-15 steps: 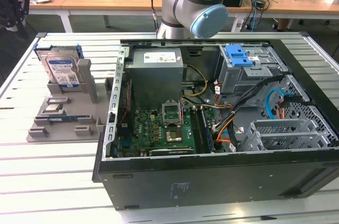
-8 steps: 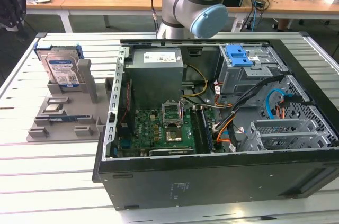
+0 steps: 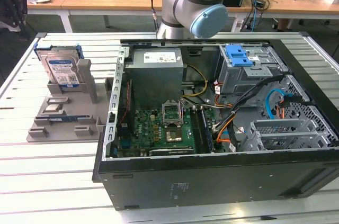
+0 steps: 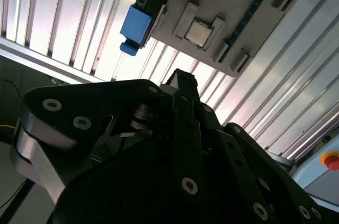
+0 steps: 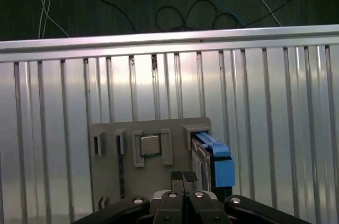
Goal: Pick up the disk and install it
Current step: 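Pick up the disk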
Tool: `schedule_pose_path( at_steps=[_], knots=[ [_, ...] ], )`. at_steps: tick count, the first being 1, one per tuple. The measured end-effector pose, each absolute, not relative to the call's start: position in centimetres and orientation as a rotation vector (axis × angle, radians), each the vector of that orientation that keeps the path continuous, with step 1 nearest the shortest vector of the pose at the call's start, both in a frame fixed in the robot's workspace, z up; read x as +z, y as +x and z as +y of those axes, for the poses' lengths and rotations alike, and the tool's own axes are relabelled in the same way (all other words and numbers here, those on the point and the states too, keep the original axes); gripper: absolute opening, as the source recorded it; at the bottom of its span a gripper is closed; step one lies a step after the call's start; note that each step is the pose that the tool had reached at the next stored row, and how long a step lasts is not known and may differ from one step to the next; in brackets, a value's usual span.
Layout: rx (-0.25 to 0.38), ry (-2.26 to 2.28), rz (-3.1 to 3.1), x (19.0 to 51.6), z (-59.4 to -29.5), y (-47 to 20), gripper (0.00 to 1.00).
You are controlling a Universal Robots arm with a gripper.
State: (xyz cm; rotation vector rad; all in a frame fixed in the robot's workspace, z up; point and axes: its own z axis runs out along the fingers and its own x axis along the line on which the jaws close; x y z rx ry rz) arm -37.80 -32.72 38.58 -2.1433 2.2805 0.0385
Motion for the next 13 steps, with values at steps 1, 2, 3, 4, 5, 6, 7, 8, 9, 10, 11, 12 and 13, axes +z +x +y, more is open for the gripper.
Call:
schedule_pose_path(
  at_steps=[1,2,3,4,5,6,7,8,9,10,11,12,13],
  knots=[
    [0.022,-2.136,2.272,38.56,-32.72,-37.79,0.11],
    [0.022,-2.136,2.272,38.56,-32.72,-37.79,0.11],
    [0.022,-2.136,2.272,38.56,-32.72,-37.79,0.11],
    [0.022,-2.136,2.272,38.57,-32.72,-37.79,0.11],
    [0.022,-2.136,2.272,38.56,-32.72,-37.80,0.11],
    [0.022,-2.136,2.272,38.56,-32.72,-37.80,0.11],
    [0.022,-2.136,2.272,38.56,-32.72,-37.80,0.11],
    [0.022,-2.136,2.272,38.56,-32.72,-37.80,0.11],
    [0.021,-2.136,2.272,38.57,-32.72,-37.80,0.11],
    [0.021,-2.136,2.272,38.56,-32.72,-37.80,0.11],
    [0.021,-2.136,2.272,38.57,-32.72,-37.80,0.17],
    [0.021,-2.136,2.272,38.56,-32.72,-37.80,0.24],
    [0.021,-2.136,2.272,38.56,-32.72,-37.80,0.24]
  ],
)
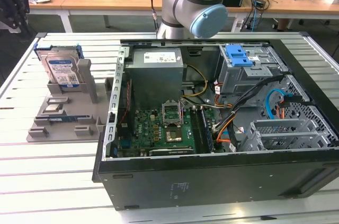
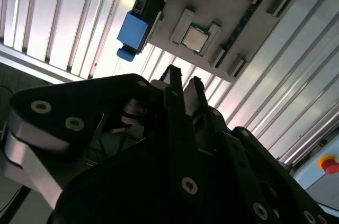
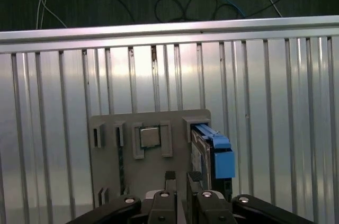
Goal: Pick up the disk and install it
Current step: 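Pick up the disk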
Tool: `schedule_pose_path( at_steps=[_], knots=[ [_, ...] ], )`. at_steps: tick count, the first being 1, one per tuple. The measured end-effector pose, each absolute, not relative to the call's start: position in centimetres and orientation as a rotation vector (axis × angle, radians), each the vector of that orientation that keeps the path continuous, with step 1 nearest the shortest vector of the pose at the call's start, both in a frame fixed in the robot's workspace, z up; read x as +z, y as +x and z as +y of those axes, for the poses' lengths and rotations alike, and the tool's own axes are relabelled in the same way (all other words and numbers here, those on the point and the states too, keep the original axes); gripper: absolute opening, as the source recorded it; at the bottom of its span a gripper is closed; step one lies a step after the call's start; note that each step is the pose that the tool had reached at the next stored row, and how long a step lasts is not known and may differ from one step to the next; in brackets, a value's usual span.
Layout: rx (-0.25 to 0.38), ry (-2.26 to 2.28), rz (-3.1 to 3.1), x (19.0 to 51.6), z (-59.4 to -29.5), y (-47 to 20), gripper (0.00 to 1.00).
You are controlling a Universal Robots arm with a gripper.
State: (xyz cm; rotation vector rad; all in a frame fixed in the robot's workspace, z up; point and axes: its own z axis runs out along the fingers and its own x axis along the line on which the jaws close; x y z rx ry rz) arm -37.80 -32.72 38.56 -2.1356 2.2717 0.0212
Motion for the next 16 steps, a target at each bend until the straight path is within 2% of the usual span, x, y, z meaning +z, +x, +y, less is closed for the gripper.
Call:
schedule_pose_path(
  at_steps=[3,5,6,16],
  knots=[
    [0.021,-2.136,2.272,38.6,-32.7,-37.8,0.42],
    [0.021,-2.135,2.272,38.6,-32.7,-37.8,0.42],
    [0.021,-2.135,2.271,38.6,-32.7,-37.8,0.48],
    [0.020,-2.136,2.271,38.5,-31.6,-37.8,0.48]
  ],
)
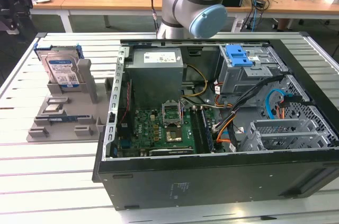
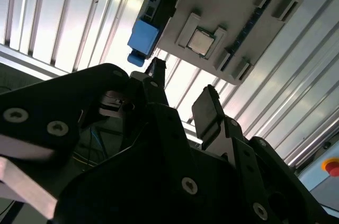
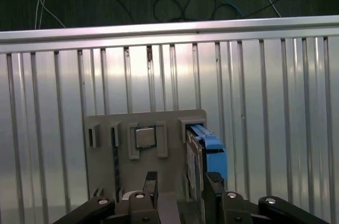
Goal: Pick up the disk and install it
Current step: 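Pick up the disk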
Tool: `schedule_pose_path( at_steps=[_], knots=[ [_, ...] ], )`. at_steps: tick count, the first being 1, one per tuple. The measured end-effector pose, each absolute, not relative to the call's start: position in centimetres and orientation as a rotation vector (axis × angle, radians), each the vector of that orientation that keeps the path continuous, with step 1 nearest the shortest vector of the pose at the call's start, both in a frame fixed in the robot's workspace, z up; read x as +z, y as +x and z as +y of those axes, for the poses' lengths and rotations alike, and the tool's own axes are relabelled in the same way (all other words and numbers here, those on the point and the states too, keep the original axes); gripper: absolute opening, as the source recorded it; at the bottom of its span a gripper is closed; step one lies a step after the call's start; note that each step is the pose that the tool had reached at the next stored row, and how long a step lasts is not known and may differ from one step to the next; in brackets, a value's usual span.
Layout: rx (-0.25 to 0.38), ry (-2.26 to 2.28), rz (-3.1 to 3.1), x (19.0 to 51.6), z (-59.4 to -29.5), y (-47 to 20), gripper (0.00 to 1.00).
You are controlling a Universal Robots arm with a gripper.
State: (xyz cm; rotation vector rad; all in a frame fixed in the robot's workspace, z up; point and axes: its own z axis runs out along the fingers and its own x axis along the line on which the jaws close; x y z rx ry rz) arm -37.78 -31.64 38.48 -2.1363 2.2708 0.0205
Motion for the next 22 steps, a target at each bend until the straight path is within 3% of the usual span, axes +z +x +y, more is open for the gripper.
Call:
schedule_pose_path(
  at_steps=[22],
  knots=[
    [0.020,-2.138,2.269,37.4,-28.3,-37.6,0.48]
  ],
)
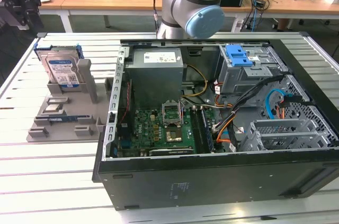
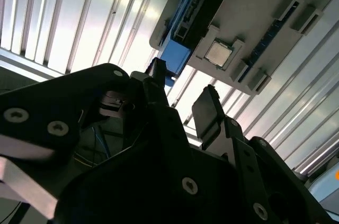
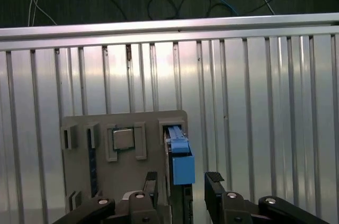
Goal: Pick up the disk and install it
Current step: 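Pick up the disk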
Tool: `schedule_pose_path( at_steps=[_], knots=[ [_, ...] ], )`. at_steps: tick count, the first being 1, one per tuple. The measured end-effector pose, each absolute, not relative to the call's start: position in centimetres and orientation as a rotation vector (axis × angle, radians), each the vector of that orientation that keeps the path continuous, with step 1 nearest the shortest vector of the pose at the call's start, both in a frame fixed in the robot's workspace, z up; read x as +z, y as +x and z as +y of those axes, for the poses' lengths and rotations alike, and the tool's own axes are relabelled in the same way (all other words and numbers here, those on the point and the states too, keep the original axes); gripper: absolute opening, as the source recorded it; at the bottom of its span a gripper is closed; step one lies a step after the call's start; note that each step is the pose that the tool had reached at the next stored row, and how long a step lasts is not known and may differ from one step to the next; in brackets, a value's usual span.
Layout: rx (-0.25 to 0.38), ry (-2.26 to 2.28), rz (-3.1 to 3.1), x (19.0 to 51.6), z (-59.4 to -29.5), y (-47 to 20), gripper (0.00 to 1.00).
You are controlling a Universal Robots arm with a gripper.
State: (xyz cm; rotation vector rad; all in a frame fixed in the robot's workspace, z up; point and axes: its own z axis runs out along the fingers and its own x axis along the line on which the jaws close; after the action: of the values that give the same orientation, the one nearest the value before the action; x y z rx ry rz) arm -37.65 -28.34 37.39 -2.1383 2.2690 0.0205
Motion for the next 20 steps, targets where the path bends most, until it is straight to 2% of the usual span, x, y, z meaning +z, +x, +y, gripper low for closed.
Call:
schedule_pose_path(
  at_steps=[20],
  knots=[
    [-0.020,-2.224,2.225,33.6,-27.8,-36.4,0.48]
  ],
)
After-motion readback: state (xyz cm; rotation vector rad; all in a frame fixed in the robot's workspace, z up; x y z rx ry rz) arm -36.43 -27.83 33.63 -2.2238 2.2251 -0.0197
